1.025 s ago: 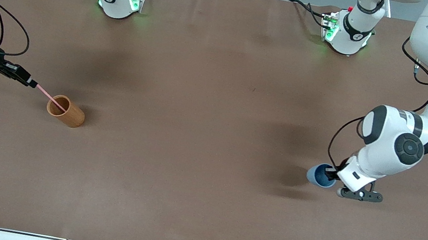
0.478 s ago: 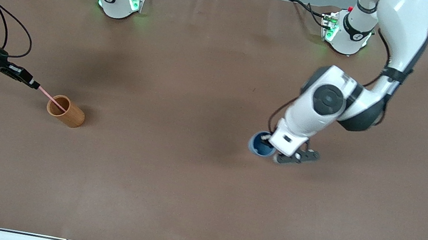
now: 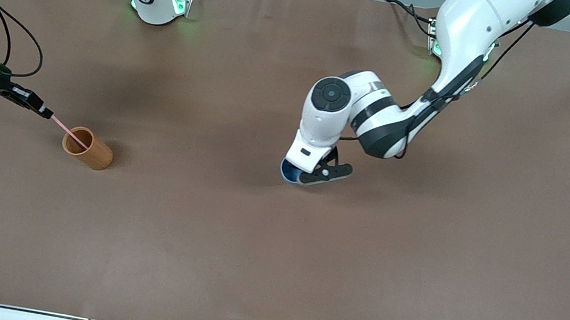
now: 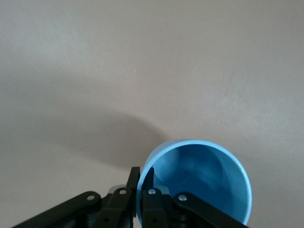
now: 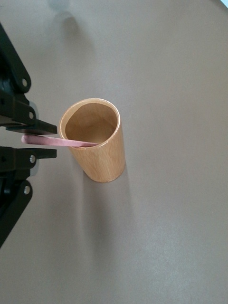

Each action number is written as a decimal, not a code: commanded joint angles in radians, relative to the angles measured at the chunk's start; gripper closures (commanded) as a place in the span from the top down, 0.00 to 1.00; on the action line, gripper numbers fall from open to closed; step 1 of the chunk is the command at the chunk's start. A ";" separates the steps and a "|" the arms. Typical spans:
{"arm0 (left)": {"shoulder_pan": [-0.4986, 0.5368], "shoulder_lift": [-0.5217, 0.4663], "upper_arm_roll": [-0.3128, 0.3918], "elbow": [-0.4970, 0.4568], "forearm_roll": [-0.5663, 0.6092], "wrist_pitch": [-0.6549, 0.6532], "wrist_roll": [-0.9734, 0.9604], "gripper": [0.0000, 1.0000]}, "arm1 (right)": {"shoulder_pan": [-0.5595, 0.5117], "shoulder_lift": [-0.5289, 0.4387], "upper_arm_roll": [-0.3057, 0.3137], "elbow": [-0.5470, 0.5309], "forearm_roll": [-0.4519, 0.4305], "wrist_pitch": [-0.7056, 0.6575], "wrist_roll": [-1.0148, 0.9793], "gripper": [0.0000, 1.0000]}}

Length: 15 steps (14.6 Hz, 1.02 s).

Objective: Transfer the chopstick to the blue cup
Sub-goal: 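Slide the blue cup toward the table middle with the left gripper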

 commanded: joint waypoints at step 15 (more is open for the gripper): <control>0.012 0.047 -0.019 0.011 0.115 -0.044 -0.047 1.00 | -0.015 -0.022 0.005 0.230 -0.106 -0.267 0.131 0.02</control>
